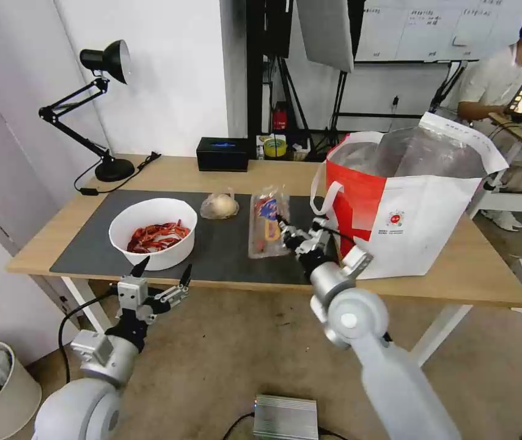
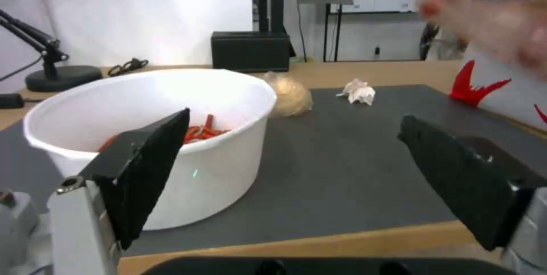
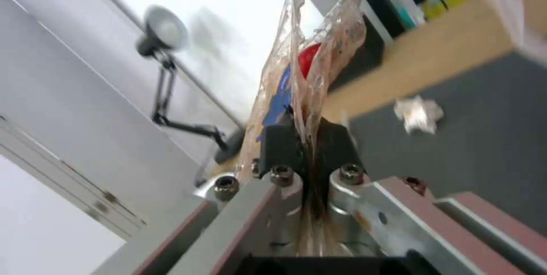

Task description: Pick up the trash from the table and place it into the takeout bag.

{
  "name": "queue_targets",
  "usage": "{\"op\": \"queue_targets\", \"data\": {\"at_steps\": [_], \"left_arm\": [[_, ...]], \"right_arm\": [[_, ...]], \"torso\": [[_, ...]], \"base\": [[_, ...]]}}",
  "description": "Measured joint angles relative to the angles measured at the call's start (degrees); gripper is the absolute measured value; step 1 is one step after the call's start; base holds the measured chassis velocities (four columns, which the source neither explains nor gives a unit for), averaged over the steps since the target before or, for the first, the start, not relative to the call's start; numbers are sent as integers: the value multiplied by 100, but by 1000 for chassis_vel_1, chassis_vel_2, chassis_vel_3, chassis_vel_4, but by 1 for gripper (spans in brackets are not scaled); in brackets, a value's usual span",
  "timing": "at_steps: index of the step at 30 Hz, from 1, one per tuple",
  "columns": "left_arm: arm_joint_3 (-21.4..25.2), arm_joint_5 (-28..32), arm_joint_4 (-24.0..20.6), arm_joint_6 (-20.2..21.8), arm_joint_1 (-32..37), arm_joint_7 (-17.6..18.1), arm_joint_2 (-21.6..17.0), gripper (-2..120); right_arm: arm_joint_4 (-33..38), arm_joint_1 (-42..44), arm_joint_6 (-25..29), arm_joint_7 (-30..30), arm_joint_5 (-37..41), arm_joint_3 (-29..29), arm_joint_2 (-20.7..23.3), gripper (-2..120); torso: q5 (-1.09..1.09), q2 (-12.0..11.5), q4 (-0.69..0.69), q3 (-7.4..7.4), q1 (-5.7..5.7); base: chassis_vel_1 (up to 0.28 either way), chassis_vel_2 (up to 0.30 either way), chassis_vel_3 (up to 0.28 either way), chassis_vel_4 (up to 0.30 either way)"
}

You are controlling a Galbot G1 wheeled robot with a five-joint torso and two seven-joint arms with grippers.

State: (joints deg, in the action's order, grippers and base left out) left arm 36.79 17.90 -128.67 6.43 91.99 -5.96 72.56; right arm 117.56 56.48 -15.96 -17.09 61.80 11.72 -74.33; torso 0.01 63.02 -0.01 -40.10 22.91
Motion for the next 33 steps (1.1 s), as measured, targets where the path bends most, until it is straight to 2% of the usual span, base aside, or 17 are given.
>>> {"op": "queue_targets", "data": {"at_steps": [5, 10, 12, 17, 19, 23, 33], "left_arm": [[132, -7, -143, -18, 172, -49, 12, 100], [301, -7, -292, -22, 277, -74, -31, 100], [330, -12, -357, -22, 330, -89, -1, 100], [320, -47, -414, -22, 382, -126, 124, 100], [285, -117, -427, -25, 392, -170, 183, 100], [249, -181, -421, -39, 389, -203, 205, 100], [252, -234, -422, -55, 396, -228, 336, 100]], "right_arm": [[389, -48, -15, -156, 314, 160, 118, 0], [861, -114, -49, -351, 889, 584, 291, 0], [1023, -144, -50, -508, 1328, 1002, 409, 0], [1064, -315, 22, -738, 1881, 1575, 675, 0], [962, -512, 105, -964, 2303, 1982, 926, 0], [725, -811, 192, -1277, 2676, 2246, 1199, 0], [-36, -1569, 261, -2193, 3359, 2240, 1544, 0]], "torso": [[-1, 0, 1, 0, 0], [-1, 0, 1, 0, 0], [0, 0, 1, 0, 0], [1, 0, 1, -1, 1], [1, 0, 0, -1, 0], [1, 0, 0, -1, 0], [0, 0, 1, -1, 1]], "base": [[0, 0, 0, 0], [0, 0, 0, 0], [0, 0, 0, 0], [0, 0, 0, 0], [0, 0, 0, 0], [0, 0, 0, 0], [0, 0, 0, 0]]}}
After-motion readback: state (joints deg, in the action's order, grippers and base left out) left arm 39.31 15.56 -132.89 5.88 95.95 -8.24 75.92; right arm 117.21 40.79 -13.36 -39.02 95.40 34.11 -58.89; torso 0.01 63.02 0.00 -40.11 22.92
